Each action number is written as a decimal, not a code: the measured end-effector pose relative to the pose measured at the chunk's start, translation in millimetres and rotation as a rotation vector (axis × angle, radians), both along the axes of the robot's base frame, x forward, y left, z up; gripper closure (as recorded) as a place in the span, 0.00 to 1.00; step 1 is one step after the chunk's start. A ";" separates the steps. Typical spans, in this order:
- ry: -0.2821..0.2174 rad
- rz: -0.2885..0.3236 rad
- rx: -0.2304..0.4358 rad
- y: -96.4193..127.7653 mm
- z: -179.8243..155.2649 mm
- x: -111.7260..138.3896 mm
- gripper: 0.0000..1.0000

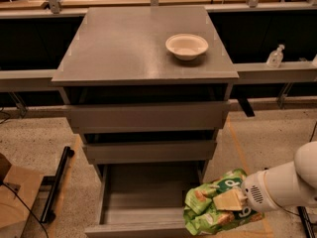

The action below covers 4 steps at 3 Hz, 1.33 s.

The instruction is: Pick green rice chip bag from bottom drawer and place on counter

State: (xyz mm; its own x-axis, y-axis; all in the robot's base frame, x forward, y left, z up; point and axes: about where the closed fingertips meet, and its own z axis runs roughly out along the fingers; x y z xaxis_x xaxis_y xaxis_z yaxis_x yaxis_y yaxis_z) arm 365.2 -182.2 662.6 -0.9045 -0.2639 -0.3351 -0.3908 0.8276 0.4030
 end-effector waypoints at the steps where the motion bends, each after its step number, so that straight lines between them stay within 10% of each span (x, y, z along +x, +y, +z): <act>1: 0.000 0.001 0.000 0.2 0.0 0.1 1.00; 2: -0.008 -0.015 0.013 -1.3 6.5 15.2 1.00; 4: -0.209 -0.015 -0.096 -44.8 126.9 92.5 1.00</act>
Offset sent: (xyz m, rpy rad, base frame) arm 0.0241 -0.0019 0.0030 0.0410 -0.0056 -0.0373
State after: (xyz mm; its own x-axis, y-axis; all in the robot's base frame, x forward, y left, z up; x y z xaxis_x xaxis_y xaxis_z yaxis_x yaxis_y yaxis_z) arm 457.7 -227.1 789.6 -0.8222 -0.2905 -0.4896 -0.4445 0.8649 0.2333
